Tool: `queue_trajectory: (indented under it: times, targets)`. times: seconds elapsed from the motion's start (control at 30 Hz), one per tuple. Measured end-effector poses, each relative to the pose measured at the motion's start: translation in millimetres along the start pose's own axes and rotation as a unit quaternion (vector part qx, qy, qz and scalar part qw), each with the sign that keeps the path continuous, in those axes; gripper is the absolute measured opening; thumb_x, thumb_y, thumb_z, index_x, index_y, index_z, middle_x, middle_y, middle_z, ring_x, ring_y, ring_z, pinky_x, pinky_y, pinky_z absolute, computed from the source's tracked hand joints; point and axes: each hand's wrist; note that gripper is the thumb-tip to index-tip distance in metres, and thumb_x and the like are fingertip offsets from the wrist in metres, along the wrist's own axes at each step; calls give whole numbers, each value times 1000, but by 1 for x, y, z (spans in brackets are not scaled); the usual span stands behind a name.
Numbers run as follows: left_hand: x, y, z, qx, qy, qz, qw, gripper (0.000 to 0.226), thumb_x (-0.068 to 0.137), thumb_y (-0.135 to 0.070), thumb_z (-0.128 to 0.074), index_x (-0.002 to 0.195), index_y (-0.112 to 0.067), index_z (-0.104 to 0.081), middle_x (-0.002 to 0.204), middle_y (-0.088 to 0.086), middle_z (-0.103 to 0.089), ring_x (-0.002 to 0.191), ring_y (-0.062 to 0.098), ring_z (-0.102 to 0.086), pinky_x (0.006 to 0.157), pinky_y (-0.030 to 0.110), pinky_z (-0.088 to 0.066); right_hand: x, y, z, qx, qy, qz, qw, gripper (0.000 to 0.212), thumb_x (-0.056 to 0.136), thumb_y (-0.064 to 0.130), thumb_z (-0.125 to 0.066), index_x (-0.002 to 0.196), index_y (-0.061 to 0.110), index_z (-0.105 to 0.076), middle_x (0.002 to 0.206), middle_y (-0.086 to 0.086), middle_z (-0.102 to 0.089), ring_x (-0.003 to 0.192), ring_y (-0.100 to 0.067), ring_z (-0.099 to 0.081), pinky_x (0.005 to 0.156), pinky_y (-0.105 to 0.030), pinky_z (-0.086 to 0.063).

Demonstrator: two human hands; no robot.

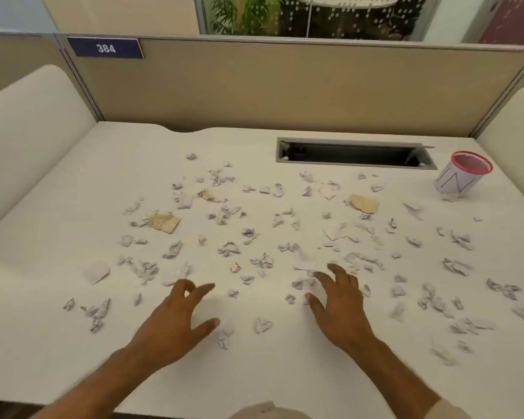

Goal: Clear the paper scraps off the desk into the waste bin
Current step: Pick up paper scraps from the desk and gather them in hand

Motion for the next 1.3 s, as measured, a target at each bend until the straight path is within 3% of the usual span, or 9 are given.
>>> queue_trajectory:
  times: [0.13,0.27,0.37,0.5,0.6,0.83,0.97,1.1,1.3]
  targets:
    - [-20,0,-17,-25,30,16,999,62,78,-74,-54,133,-51,-38,118,-21,-28,84,2,-55,73,14,-39,-5,10,-9,55,31,31,998,37,89,21,-58,125,27,-52,128,3,-38,118,-17,-44,95,-21,-39]
    - [-26,-1,-28,-84,-48,50,994,39,77,-66,-64,111,-49,-52,113,-23,-33,96,3,-53,79,16,-40,-9,22,-16,114,49,58,991,37,90,3,-51,117,27,-59,106,8,-42,100,-6,-54,92,-19,-45]
    - [-31,4,-29,-84,-133,79,984,39,74,-56,-73,108,-41,-59,110,-18,-34,103,9,-46,87,26,-42,-9,24,-18,144,56,67,986,32,90,0,-50,113,20,-63,101,9,-47,90,-1,-53,84,-6,-40]
    - [-33,9,-30,-73,-125,116,983,55,73,-60,-73,119,-38,-55,116,-12,-29,112,17,-42,97,38,-45,1,22,-14,135,21,54,989,33,88,9,-58,120,19,-57,112,7,-45,93,-3,-50,83,-6,-34]
    - [-31,7,-33,-102,-79,118,985,57,76,-58,-71,124,-35,-52,116,-11,-28,114,18,-47,97,30,-44,8,26,-15,103,37,51,993,48,89,29,-60,135,21,-47,124,6,-41,116,-14,-42,96,-19,-35]
    - [-22,-13,-40,-123,-21,64,990,61,76,-69,-62,127,-42,-43,116,-19,-28,109,8,-48,92,18,-40,-13,49,-33,27,129,151,980,64,83,66,-46,136,29,-43,129,14,-37,119,-8,-30,102,-24,-34]
    - [-17,-26,-43,-106,-12,51,993,68,72,-71,-65,129,-41,-41,118,-21,-24,107,3,-41,92,15,-39,-20,58,-39,20,132,176,975,44,91,42,-53,131,23,-50,126,10,-42,119,-10,-34,99,-22,-36]
    - [-12,-35,-41,-60,-88,42,993,64,72,-64,-71,124,-39,-45,132,-12,-22,118,12,-37,97,24,-42,-21,59,-38,33,128,181,975,18,95,21,-48,101,14,-63,108,4,-50,105,-14,-45,88,-26,-42]
    - [-1,-29,-35,-91,-31,53,994,51,84,-41,-71,131,-33,-53,137,-10,-33,127,13,-38,103,21,-36,-14,51,-35,39,104,179,978,23,89,4,-46,92,13,-66,98,1,-58,94,-11,-51,79,-14,-37]
Point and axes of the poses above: each hand's wrist, its own x-axis towards the middle knuckle, its own z-axis out of the back of the hand, y = z × x
